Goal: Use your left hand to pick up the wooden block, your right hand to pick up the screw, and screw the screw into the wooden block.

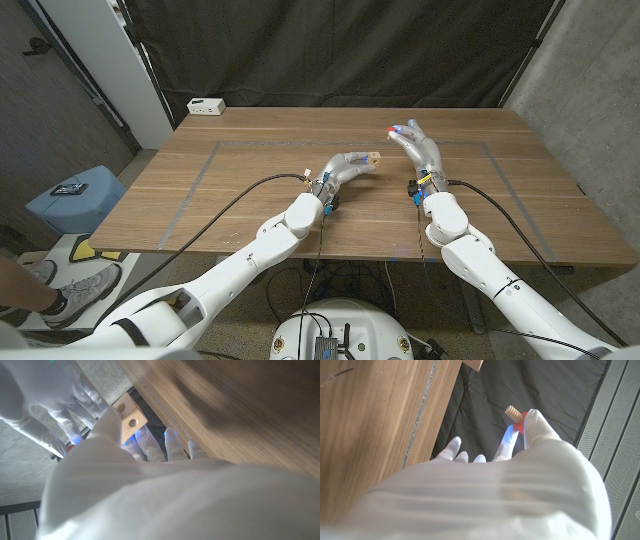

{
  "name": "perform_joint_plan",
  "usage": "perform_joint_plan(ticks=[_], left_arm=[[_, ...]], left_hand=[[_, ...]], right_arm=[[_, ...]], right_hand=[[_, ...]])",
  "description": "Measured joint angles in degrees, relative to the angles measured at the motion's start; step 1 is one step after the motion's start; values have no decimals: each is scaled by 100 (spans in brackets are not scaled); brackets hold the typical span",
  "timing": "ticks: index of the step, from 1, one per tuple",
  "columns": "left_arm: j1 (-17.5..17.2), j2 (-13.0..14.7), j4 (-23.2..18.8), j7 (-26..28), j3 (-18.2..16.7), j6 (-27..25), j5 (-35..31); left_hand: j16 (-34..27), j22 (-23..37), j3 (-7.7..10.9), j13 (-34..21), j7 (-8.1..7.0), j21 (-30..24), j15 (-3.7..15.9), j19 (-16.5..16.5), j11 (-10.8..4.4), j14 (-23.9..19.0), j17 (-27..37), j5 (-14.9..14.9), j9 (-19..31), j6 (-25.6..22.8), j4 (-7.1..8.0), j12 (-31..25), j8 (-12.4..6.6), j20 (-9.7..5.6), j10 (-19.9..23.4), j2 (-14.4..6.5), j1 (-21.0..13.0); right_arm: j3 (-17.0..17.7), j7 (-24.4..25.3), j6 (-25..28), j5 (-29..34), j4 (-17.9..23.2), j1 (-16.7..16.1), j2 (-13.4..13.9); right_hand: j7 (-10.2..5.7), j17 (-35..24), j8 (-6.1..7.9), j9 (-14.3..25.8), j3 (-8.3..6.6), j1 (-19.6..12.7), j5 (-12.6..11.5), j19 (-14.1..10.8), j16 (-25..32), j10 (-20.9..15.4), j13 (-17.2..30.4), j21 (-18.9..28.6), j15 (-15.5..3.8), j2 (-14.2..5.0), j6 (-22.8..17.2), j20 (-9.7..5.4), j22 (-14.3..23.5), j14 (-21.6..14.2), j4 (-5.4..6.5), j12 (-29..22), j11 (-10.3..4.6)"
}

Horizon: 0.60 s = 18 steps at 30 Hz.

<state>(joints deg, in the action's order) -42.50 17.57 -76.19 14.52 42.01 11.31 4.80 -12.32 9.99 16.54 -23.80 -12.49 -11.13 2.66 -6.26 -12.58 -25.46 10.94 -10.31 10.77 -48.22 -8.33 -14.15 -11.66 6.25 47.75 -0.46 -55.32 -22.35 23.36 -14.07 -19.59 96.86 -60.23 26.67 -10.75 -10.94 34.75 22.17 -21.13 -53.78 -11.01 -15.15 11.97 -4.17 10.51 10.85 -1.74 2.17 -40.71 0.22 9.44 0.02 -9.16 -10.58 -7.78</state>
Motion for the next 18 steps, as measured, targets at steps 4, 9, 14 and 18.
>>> perform_joint_plan(ticks=[4, 9, 14, 18], left_arm=[[-15, 6, -16, 26, -4, 0, -4], [-32, 17, -41, 50, -17, 7, -30], [-42, 32, -54, 61, -33, 26, -36], [-43, 36, -55, 63, -37, 39, -39]], left_hand=[[0, 0, -1, 0, 0, 0, 0, 0, 0, 0, 0, 0, 3, 1, -1, 0, 1, 0, 0, 0, 0], [0, 0, -1, 1, 0, 0, 0, 0, 0, 0, 0, 0, 5, 1, -1, 0, 5, 0, 0, 0, 0], [0, 0, -1, 1, -1, 0, 0, 0, 0, 0, 0, 0, 4, 2, -1, 0, 6, 0, 0, 0, 0], [0, 0, -1, 2, -1, 0, 0, 0, 0, 0, 0, 0, 4, 3, -2, 0, 15, 0, 0, 0, 0]], right_arm=[[-23, -62, -10, -19, 16, -3, 4], [-56, -99, -22, -24, 20, -4, 5], [-88, -149, -32, -24, 20, -4, 4], [-114, -174, -35, -24, 18, 1, -1]], right_hand=[[0, 0, -1, -1, 0, 0, 21, 0, 0, 31, 0, 0, 0, 0, 0, 0, 0, 0, 0, 0, 31], [-21, 0, -1, 3, 0, 0, 21, 0, 0, 31, 0, 0, 0, 0, 20, 0, 0, 0, 0, 0, 31], [-21, 0, -1, 4, 0, 0, 21, 0, 0, 31, 0, 0, 0, 0, 20, 0, 0, 0, 0, 0, 31], [0, 0, -1, 4, 0, 0, 21, 0, 0, 30, 0, 0, 0, 0, 41, 0, 0, 0, 0, 0, 32]])
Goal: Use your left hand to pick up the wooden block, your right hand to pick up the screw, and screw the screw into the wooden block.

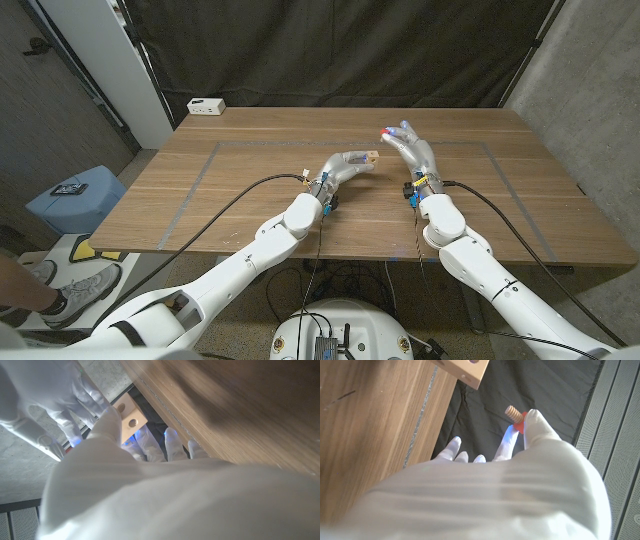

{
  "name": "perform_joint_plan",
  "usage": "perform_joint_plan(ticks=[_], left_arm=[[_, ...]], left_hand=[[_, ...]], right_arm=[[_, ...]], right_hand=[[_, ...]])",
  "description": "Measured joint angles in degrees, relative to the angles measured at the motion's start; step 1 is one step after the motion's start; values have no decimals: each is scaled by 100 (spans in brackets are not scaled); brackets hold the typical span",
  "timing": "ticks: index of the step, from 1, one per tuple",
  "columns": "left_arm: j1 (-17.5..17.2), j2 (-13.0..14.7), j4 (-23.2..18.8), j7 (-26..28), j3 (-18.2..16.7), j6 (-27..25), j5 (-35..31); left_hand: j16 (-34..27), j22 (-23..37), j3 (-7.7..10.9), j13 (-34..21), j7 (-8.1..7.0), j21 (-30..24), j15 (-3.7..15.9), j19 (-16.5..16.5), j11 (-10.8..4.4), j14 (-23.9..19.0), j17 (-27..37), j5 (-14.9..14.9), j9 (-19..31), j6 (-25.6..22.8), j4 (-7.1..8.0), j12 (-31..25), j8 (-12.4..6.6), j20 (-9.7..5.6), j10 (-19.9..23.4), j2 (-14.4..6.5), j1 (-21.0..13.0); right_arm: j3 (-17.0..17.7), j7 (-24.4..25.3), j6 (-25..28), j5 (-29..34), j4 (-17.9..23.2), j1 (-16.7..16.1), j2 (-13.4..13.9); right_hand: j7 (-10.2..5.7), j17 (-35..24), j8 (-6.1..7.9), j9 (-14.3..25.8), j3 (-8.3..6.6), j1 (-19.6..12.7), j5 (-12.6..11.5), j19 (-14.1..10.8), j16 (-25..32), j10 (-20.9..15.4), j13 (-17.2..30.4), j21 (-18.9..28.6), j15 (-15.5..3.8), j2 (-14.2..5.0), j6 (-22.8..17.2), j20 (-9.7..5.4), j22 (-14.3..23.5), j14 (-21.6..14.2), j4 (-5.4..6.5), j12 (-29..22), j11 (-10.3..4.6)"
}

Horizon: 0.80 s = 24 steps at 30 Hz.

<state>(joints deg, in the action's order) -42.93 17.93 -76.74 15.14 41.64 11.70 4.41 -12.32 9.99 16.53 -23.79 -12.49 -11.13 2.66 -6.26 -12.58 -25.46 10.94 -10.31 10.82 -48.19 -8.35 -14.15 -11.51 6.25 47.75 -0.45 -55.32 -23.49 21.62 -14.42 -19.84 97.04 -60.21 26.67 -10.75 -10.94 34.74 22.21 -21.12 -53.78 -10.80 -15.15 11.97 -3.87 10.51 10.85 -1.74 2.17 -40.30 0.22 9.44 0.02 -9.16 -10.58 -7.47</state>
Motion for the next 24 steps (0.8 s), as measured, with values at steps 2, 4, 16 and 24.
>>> perform_joint_plan(ticks=[2, 4, 16, 24], left_arm=[[0, 2, 0, 1, -5, 8, -2], [0, 2, 0, 1, -5, 15, -2], [1, 2, 6, 12, -10, 35, -24], [1, 0, 7, 24, -10, 35, -31]], left_hand=[[0, 0, 0, 0, 0, 0, 0, 0, 0, 0, 0, 0, 0, 1, 0, 0, -17, 0, 0, 0, 0], [0, 0, 0, 0, 9, 0, 0, 0, 0, 0, 0, 0, 0, 10, 0, 0, -18, 0, 0, 0, 0], [0, 0, -19, 0, 8, 0, 0, 0, 0, 0, 0, 0, -5, 11, 5, 44, -18, 0, 0, 0, 0], [0, 0, -38, -28, 8, 0, 0, 0, -1, 0, 0, 0, -3, 11, 11, 44, -16, 0, 0, -2, 2]], right_arm=[[-15, -21, -2, 0, -13, 9, -5], [-23, -21, -2, 0, -23, 15, -9], [-76, -104, -41, 2, -129, 59, -32], [-103, -143, -73, 7, -191, 82, -36]], right_hand=[[0, 0, 0, 0, 0, 0, 0, 0, 0, 0, 0, 0, 0, 0, 0, 0, 0, 0, 0, 0, 0], [0, 0, 0, 0, 0, 0, 0, 0, 0, 32, 0, 0, 0, 0, 0, 0, 0, 0, 0, 0, -12], [0, -14, 24, -2, 25, 0, 0, 0, 0, 41, 0, 0, -22, 0, 0, 0, 0, 22, 25, 0, -21], [0, -13, 24, -3, 44, 0, 0, 0, 0, 41, 0, 0, -22, 0, 0, 0, 0, 21, 4, 0, -21]])
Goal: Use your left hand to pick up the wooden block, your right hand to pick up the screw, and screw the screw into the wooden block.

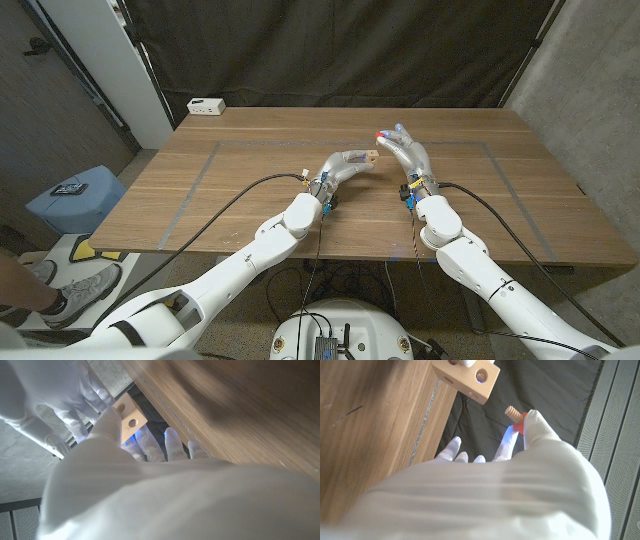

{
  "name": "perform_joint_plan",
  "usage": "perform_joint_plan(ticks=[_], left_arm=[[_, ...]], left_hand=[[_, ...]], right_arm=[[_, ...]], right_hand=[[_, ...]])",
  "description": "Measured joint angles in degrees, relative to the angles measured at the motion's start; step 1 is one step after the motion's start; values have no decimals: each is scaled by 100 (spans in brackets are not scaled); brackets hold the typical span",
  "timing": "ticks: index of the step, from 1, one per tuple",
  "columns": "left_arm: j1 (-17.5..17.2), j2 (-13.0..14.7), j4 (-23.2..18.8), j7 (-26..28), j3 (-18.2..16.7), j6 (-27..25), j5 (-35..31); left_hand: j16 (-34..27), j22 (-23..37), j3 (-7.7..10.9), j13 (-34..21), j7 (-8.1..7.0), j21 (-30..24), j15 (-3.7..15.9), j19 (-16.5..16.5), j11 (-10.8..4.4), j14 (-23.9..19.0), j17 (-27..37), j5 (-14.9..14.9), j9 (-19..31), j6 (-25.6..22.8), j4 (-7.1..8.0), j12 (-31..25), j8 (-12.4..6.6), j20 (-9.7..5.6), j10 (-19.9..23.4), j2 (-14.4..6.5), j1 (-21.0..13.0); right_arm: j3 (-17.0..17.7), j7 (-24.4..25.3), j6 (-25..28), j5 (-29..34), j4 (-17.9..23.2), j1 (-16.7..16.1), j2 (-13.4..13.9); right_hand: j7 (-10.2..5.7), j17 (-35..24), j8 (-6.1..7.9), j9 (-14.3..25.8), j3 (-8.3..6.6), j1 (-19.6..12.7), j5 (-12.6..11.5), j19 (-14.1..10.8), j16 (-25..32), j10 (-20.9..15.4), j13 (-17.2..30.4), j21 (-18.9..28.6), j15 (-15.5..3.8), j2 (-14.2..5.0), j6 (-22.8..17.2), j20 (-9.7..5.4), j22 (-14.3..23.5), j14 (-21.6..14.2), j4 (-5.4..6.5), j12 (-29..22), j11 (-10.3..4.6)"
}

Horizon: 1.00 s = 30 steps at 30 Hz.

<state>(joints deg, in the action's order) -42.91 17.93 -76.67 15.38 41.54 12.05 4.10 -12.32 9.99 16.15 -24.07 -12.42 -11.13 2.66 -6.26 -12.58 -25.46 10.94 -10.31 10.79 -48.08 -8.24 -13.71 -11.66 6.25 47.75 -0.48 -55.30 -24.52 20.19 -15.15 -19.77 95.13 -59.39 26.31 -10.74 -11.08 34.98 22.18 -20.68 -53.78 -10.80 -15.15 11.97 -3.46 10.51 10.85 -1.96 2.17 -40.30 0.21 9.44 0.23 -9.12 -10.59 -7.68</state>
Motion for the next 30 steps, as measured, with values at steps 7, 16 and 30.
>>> perform_joint_plan(ticks=[7, 16, 30], left_arm=[[-2, -2, -1, 13, 0, 0, -6], [-28, 3, -50, 23, 1, -16, -13], [-91, 31, -144, 76, 1, -58, -48]], left_hand=[[0, 0, -1, 0, -8, 0, 0, 0, 0, 0, 0, 0, 4, -17, -1, 0, 5, 0, 0, -22, 23], [0, 0, -7, 1, -8, 0, 0, 0, 0, 0, 0, 0, 4, -18, -7, 0, 17, 0, 0, -22, 22], [0, 0, -8, 1, -8, 0, 0, 0, 0, 0, 0, 0, -2, -15, -8, 0, -2, 0, 0, -21, 21]], right_arm=[[-21, -41, -43, 1, -57, 9, -5], [-47, -100, -77, -3, -101, 20, -12], [-98, -200, -124, -23, -184, 57, -14]], right_hand=[[0, 0, 12, -2, 0, 0, 0, 21, 0, 0, 0, 0, 0, 0, 0, -21, 0, 0, 0, 0, 0], [-12, 1, 21, -14, 0, 0, 0, 21, 0, 0, 0, 0, 1, 0, 14, -21, 0, -1, 0, 0, 0], [-31, 1, 21, -15, 16, 0, 0, 53, 0, 31, 0, 0, 1, 0, 32, 12, 0, -1, 16, 0, -32]])
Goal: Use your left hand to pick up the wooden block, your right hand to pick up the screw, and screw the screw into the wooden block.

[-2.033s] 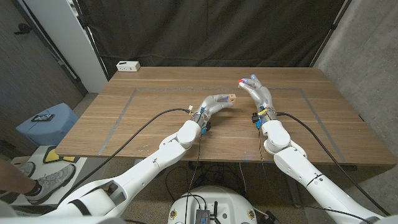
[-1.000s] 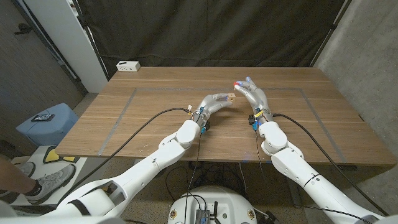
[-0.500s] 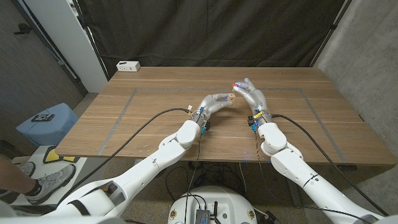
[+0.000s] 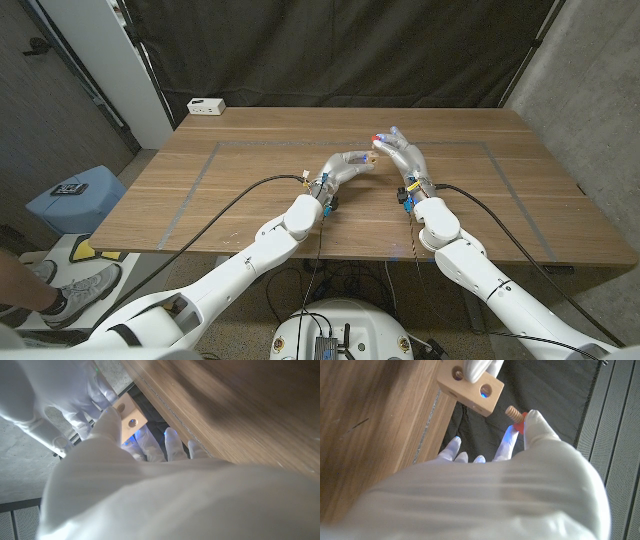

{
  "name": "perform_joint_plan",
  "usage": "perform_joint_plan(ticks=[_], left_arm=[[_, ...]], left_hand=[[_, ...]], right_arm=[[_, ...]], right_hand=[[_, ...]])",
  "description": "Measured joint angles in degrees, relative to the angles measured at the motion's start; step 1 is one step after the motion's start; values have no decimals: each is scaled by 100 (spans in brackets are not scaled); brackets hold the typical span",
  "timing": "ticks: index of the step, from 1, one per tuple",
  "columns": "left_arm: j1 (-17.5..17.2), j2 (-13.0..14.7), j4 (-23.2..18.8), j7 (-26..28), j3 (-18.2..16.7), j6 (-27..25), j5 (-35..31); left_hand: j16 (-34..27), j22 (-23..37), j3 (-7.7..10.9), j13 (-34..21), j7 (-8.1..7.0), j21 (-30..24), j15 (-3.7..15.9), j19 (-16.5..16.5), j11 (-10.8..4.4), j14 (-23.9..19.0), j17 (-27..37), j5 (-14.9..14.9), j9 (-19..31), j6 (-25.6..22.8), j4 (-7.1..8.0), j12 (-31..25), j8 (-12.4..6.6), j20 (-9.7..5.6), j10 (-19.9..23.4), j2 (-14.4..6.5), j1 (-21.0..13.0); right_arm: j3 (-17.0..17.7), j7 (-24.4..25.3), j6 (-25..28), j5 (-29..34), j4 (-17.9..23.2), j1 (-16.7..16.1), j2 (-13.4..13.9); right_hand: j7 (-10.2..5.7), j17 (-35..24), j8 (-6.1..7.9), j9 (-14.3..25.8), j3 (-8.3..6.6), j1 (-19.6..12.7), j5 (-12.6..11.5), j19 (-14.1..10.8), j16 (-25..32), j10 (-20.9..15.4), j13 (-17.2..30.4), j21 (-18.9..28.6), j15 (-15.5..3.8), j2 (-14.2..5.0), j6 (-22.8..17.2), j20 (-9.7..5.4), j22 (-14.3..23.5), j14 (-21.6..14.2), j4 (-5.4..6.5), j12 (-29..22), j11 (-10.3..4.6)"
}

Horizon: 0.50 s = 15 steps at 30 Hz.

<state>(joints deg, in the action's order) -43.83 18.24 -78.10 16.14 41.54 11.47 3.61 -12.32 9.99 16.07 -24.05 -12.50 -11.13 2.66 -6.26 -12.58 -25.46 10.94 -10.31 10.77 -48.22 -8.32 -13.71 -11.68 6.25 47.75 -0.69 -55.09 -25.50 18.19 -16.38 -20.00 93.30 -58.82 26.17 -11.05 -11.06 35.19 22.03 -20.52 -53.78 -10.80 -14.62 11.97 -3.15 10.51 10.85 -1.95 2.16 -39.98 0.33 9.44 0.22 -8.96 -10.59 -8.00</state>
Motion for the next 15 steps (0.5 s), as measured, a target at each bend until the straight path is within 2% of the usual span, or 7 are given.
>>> perform_joint_plan(ticks=[15], left_arm=[[-30, 20, -51, 20, -11, -9, -12]], left_hand=[[0, 0, -6, 0, 0, 0, 0, 0, 0, 0, 0, 0, 5, 3, -7, 0, 3, 0, 0, 1, -1]], right_arm=[[-9, -19, -38, -8, -22, -3, -3]], right_hand=[[0, 1, -1, -4, 0, -22, 0, 0, 0, 0, 0, 0, 0, -22, 0, 0, 31, 0, 0, 0, 0]])
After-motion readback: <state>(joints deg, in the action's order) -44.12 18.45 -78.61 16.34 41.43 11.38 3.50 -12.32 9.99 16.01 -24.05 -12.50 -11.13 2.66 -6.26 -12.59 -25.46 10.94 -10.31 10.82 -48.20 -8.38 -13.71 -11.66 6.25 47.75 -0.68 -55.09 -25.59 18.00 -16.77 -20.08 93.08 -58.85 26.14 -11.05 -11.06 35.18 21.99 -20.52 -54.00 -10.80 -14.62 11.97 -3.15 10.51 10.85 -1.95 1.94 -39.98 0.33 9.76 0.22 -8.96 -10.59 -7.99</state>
